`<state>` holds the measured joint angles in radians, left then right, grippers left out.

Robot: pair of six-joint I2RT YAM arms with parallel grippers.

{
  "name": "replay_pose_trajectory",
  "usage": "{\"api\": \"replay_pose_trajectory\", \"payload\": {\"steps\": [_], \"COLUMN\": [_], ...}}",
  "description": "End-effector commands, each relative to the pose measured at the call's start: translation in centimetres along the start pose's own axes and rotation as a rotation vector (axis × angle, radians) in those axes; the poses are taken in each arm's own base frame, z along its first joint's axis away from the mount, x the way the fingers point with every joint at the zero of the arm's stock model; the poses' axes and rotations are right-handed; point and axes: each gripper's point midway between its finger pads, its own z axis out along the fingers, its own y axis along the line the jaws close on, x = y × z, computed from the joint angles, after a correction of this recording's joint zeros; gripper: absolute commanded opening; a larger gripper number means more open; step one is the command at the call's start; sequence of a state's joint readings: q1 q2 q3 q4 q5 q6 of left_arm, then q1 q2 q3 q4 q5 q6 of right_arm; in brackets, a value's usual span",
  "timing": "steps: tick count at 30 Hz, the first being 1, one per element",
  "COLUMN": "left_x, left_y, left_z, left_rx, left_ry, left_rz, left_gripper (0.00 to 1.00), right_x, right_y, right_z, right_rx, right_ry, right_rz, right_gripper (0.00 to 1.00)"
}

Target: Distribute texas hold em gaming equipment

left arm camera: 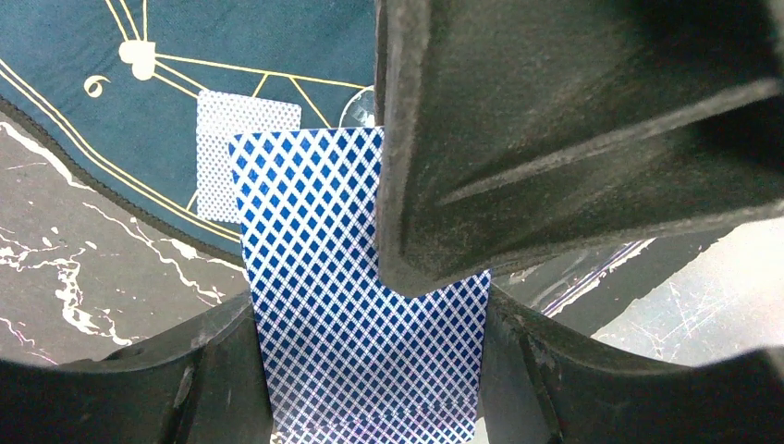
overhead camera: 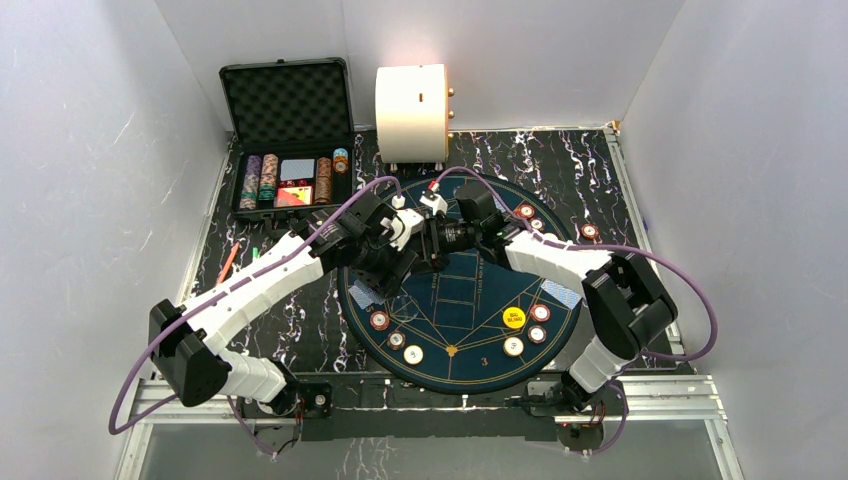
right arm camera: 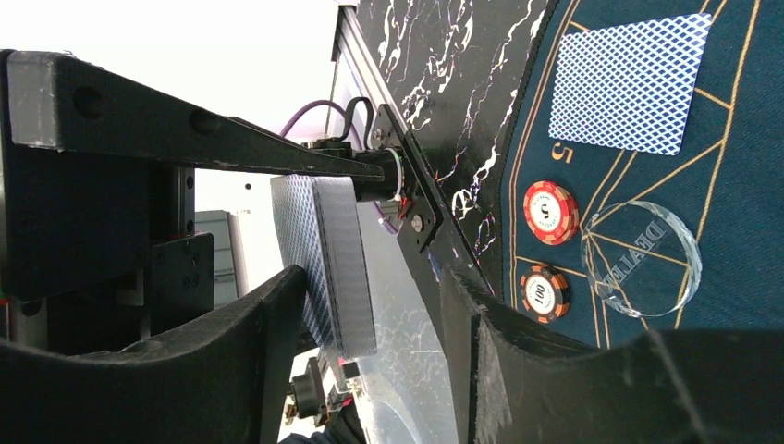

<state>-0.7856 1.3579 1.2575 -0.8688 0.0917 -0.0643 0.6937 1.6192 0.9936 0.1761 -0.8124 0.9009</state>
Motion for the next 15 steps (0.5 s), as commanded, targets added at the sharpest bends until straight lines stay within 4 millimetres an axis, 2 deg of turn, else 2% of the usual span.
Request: {"api": "replay_pose_trajectory", "payload": {"steps": [1, 8, 12, 15], "left_x": [-1.13, -1.05, -0.91, -0.85], "left_y": [-0.77, -0.76, -0.75, -0.76], "left_z": [-1.54, -1.37, -1.21, -1.16], "left_rx": [0.027, 0.027, 0.028, 0.028], "left_ry": [-0.066, -0.060, -0.053, -0.051], "left_rz": [0.001, 0.002, 0.001, 0.001], "left_gripper": [0.00, 0.00, 0.00, 0.00], "right_x": [-1.43, -1.52, -1.70, -1.76], "right_y": [1.05, 1.36, 1.39, 1.36], "right_z": [-0.81, -1.17, -1.34, -1.41], "right_rx": [0.030, 0.040, 0.056, 0.067], "right_ry": [-0.057, -0.067, -0.075, -0.075], "right_rz": [-0.054, -0.084, -0.091, -0.093], "right_gripper": [0.60, 0.55, 0.46, 0.43]}}
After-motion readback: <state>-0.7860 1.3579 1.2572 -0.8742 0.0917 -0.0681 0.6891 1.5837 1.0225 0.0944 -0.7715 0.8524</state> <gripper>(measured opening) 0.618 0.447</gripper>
